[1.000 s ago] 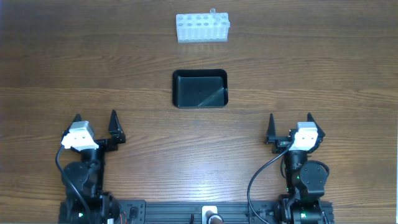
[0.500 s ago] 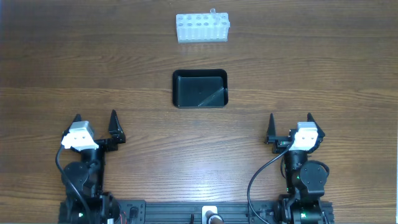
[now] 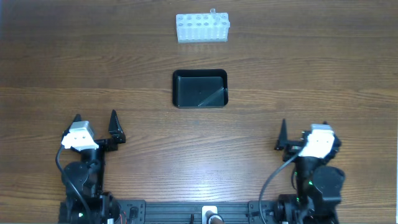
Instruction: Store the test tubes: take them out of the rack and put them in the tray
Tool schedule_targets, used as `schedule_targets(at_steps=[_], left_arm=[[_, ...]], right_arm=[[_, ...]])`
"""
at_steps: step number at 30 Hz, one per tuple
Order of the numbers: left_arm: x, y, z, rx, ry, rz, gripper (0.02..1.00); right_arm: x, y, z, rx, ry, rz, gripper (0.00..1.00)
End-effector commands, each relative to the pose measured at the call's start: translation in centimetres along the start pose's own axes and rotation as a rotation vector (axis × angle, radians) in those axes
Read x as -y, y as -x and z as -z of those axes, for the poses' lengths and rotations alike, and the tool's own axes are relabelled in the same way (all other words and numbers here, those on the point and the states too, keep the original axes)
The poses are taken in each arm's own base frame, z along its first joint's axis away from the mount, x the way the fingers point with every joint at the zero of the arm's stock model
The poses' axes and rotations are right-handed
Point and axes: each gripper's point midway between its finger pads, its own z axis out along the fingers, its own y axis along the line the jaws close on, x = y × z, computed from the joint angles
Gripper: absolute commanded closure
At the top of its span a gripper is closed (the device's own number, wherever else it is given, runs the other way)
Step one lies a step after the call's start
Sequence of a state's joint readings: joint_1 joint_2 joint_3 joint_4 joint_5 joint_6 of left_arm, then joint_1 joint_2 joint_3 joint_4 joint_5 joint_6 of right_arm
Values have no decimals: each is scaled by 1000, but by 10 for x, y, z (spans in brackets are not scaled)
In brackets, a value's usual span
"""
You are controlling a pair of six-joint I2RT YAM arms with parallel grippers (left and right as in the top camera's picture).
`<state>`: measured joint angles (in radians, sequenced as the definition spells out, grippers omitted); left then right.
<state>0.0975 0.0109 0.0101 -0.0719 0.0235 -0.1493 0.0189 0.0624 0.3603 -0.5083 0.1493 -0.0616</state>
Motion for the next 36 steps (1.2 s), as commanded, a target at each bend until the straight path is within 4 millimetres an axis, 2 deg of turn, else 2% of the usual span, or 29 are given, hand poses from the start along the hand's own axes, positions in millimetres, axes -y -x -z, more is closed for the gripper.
schedule_targets(at_steps=[1,5,9,12,14,17,21,24,31,36], left_arm=[[2,-2,0,-5,-13,-15,18],[2,-2,0,-5,-13,-15,20],[2,-2,0,-5,-13,-15,23],[2,-2,0,-5,-13,-15,23],[2,-2,0,-5,-13,-15,20],[2,-2,0,-5,-13,-15,23],[2,-2,0,-5,-13,-15,20],[2,-2,0,-5,-13,-15,20],[2,-2,0,-5,-13,-15,23],[2,-2,0,-5,-13,-15,23]], right_arm=[[16,42,17,-33,-62,11,7],[17,77,15,-71,-53,18,7],[6,110,7,-75,20,17,9],[0,127,-4,-99,51,7,7],[-6,132,-14,-141,74,13,7],[-21,146,-32,-174,123,33,7],[-53,165,-61,-197,201,65,9],[-77,174,-92,-209,213,95,7],[-135,180,-170,-233,171,81,7],[-175,180,-214,-236,153,53,9]])
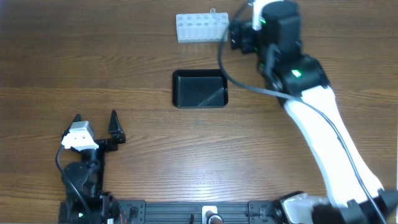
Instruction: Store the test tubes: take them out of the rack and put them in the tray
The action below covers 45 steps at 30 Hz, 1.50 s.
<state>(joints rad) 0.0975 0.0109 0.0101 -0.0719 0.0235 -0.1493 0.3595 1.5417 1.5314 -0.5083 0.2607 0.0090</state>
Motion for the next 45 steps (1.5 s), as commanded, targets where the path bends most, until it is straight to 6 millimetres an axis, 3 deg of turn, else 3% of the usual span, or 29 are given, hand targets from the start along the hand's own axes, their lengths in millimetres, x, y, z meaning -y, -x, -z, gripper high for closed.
schedule_targets(at_steps=[1,6,11,22,36,45], left_arm=[[2,-2,0,-5,-13,-15,20],[2,-2,0,-5,-13,-15,20],[2,-2,0,-5,-13,-15,20],[2,-2,0,-5,-13,-15,23],[2,-2,0,-5,-13,-15,20],[2,-2,0,-5,-13,-15,20]], right_arm=[[-13,23,-30,38,-64,-75,7],[-33,21,-78,43,-61,-90,7],[-31,-3,-128,31,-167,-176,7],[-48,-53,-200,18,-183,-175,38],[-56,-90,-227,-37,-188,-162,86],[-60,-92,-228,-43,-166,-161,134]])
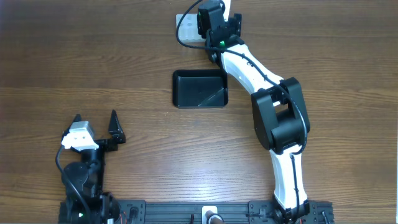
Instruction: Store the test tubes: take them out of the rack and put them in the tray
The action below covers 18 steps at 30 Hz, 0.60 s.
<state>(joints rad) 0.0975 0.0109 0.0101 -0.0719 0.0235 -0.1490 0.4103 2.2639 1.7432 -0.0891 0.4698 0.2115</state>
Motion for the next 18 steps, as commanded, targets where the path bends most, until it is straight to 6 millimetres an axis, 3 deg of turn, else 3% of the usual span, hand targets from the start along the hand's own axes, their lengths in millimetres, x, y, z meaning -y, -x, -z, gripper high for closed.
schedule_targets(at_steps=[1,18], left_arm=[[2,-2,0,-5,-13,-15,20],[2,-2,0,-5,-13,-15,20]], right_arm=[[-4,4,-2,11,12,-18,134],[-23,0,-1,-10,122,70,121]])
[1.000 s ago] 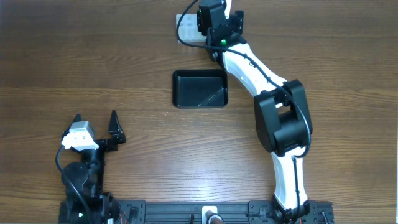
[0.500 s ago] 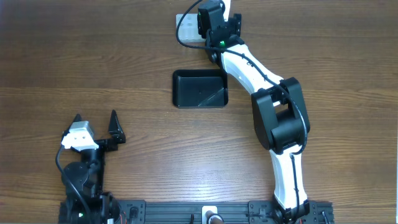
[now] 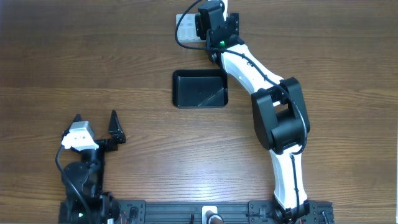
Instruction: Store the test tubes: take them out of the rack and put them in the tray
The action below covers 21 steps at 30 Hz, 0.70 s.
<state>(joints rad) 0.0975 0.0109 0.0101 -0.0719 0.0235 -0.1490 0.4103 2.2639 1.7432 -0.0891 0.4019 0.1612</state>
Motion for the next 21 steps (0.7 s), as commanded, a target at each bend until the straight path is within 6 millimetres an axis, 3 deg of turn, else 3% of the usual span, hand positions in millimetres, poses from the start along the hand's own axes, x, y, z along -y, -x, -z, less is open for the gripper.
schedule_targets(at_steps=[1,14,21], left_arm=[[2,-2,0,-5,-13,-15,20],[2,-2,0,-5,-13,-15,20],[2,-2,0,-5,-13,-15,20]], right_arm=[[-12,3,-3,3,58,24,119],[-15,-3,-7,0,56,27,139],[-14,-2,-7,3,56,26,310]])
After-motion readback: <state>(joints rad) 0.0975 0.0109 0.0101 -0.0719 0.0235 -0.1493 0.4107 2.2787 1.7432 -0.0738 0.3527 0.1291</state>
